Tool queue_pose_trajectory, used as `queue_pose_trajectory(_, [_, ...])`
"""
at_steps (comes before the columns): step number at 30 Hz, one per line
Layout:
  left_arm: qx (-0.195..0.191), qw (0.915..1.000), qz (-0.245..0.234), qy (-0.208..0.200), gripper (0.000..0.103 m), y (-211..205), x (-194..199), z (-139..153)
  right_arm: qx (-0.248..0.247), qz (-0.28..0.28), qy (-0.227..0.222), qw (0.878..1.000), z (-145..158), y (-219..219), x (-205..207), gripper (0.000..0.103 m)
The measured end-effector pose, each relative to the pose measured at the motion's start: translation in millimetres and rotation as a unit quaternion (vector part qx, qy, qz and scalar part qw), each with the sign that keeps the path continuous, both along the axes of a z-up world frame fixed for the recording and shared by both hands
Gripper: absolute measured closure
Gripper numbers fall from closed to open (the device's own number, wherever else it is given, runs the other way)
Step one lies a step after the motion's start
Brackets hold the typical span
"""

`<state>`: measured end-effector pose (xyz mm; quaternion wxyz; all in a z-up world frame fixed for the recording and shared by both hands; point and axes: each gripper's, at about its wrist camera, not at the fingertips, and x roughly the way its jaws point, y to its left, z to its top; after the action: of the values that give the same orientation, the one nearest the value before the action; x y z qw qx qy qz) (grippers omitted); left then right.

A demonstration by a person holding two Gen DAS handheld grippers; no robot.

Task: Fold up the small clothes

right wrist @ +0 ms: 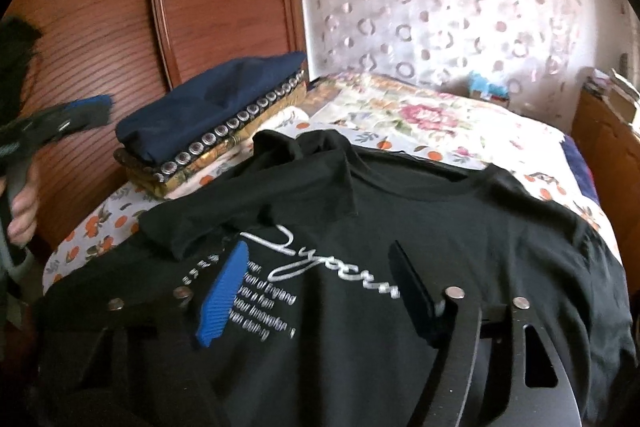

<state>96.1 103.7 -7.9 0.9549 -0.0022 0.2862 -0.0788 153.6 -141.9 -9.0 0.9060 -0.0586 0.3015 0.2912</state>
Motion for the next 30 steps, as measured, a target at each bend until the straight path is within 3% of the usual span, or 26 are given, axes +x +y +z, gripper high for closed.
queue_pose_trajectory(7, [-0.001, 0.9999, 0.012, 0.005, 0.024, 3.9, -24.0, -23.6, -0.026, 0.008, 0.054, 0.998, -10.6, 14.5, 61.1, 0.042])
queue_pose_trajectory(10, [-0.007, 0.9999, 0.013, 0.006, 0.024, 5.1, -31.5, -30.9, -0.029, 0.004, 0.075, 0.997, -17.6, 19.1, 82.4, 0.055])
queue_pose_trajectory(12, [-0.006, 0.9999, 0.014, 0.006, 0.024, 4.8, -36.5, -35.4, -0.034, 0.004, 0.086, 0.996, -21.5, 21.4, 92.2, 0.069])
queue_pose_trajectory(16, [-0.006, 0.9997, 0.021, 0.006, 0.024, 4.1, -46.0, -41.8, -0.037, 0.023, 0.09, 0.995, -20.8, 27.2, 94.8, 0.083])
queue_pose_trajectory(18, [-0.015, 0.9995, 0.027, 0.003, 0.024, 4.6, -50.6, -44.2, -0.033, 0.038, 0.094, 0.994, -20.4, 27.9, 90.3, 0.097])
queue_pose_trajectory(22, [-0.025, 0.9993, 0.029, 0.003, 0.024, 3.8, -55.6, -47.0, -0.017, 0.047, 0.083, 0.995, -7.9, 18.0, 82.4, 0.099])
queue_pose_trajectory(30, [-0.024, 0.9994, 0.026, -0.004, 0.024, 1.5, -62.1, -41.3, 0.032, 0.032, 0.014, 0.999, 58.1, -31.7, 47.3, 0.099])
